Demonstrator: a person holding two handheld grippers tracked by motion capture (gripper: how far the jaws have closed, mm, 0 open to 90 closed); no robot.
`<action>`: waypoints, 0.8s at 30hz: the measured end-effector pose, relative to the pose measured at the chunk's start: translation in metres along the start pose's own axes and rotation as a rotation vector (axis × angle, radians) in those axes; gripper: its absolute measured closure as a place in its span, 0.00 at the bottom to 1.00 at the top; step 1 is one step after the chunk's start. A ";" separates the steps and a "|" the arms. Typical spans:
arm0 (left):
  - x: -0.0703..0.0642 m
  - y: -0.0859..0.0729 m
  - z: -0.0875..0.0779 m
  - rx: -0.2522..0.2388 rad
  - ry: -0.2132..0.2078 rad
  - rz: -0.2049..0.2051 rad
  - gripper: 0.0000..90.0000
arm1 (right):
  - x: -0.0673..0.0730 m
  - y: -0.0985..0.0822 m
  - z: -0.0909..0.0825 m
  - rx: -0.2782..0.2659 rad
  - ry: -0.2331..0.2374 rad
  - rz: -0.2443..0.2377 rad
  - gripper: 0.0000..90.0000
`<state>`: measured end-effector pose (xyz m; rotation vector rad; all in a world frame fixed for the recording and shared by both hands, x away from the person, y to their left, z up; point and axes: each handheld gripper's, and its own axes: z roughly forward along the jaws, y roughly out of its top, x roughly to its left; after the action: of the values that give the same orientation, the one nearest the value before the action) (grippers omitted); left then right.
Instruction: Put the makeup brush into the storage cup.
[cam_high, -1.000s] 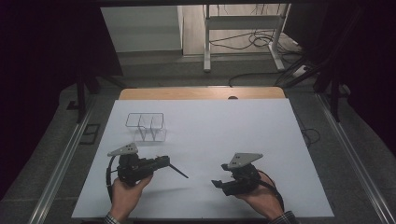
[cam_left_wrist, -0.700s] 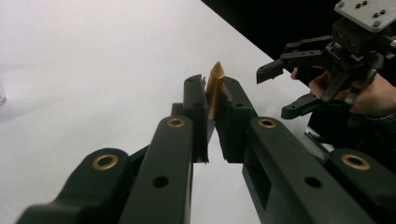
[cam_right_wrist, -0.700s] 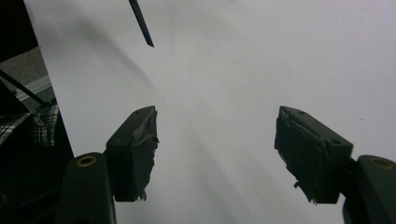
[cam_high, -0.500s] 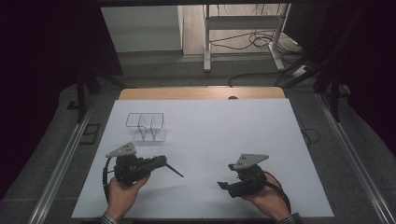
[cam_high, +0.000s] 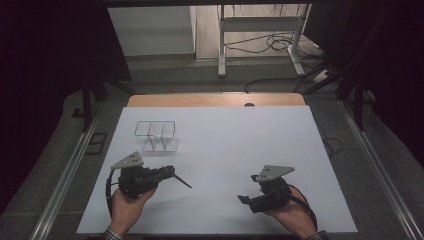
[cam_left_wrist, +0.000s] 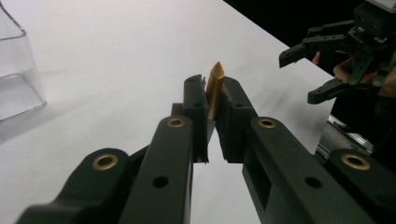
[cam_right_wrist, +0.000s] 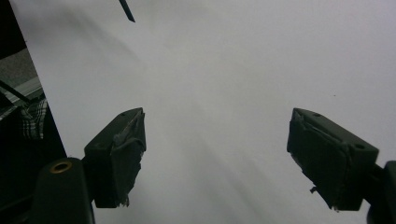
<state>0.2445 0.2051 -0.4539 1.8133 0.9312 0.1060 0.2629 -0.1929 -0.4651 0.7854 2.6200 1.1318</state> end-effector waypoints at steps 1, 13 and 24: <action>0.000 0.000 -0.001 0.001 0.005 0.003 0.93 | 0.000 -0.001 -0.001 -0.003 0.000 0.001 0.21; 0.005 0.001 -0.008 0.027 0.075 0.033 0.93 | -0.006 -0.010 -0.010 -0.002 -0.029 0.010 0.18; 0.014 0.001 -0.018 0.027 0.128 0.025 0.93 | -0.010 -0.016 -0.016 -0.001 -0.050 0.029 0.16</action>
<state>0.2463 0.2279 -0.4492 1.8605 1.0037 0.2291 0.2592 -0.2178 -0.4661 0.8424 2.5754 1.1064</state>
